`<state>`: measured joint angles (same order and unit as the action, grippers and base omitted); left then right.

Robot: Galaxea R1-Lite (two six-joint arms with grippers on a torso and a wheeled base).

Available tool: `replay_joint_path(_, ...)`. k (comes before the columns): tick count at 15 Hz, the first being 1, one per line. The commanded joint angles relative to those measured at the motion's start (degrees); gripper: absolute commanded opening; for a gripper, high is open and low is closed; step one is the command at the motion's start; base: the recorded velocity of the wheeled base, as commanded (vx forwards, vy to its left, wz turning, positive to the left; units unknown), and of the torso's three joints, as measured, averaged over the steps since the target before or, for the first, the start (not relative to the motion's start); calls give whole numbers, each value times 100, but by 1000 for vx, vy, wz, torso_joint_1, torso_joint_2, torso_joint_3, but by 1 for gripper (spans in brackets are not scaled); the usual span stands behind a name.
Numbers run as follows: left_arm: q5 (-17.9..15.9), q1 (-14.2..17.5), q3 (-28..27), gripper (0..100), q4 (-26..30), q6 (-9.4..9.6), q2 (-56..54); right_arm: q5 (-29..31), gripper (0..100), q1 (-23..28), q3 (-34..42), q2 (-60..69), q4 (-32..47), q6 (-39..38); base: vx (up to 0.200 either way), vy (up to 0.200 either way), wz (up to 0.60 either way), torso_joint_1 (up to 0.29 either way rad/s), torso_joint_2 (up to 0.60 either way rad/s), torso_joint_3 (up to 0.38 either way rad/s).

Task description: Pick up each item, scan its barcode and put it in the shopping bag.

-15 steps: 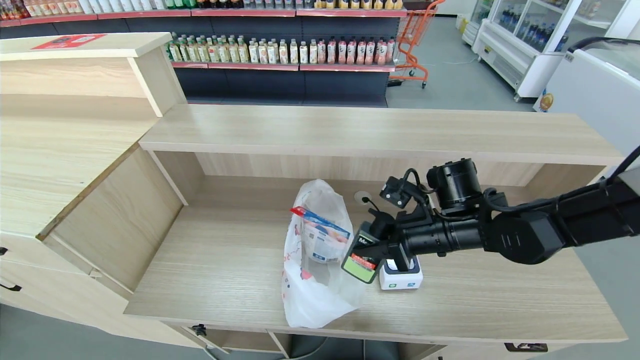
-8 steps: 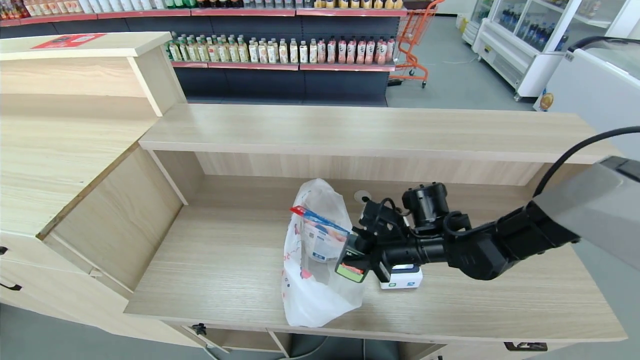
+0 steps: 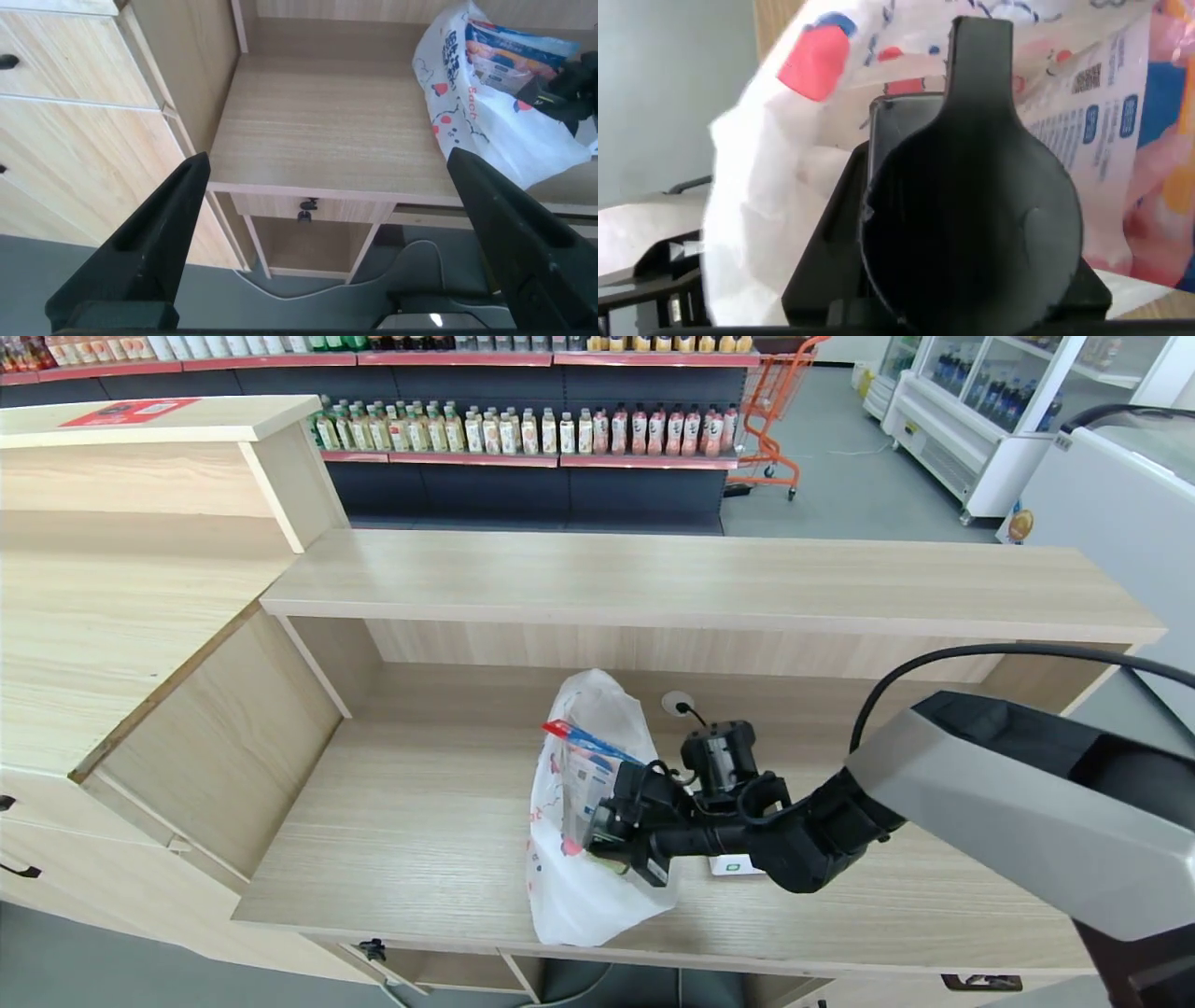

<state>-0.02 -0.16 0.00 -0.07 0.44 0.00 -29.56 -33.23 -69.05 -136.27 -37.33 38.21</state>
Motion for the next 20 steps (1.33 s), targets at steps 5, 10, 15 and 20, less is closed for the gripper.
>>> replay_joint_path(5,2,-2,0,100,-1,0,9,196,0,-96,-504,-779,-301,38,0,0,0,0,0,0)
replay_joint_path(10,2,-2,0,100,-1,0,9,170,100,-78,-434,-673,-477,-24,0,0,0,0,0,0)
replay_joint_path(15,2,-2,0,100,-1,0,9,153,100,344,1403,1990,-530,-2643,0,0,0,0,0,0)
replay_joint_path(20,2,-2,0,100,-1,0,9,170,100,1609,3688,4706,-152,-3337,0,0,0,0,0,0)
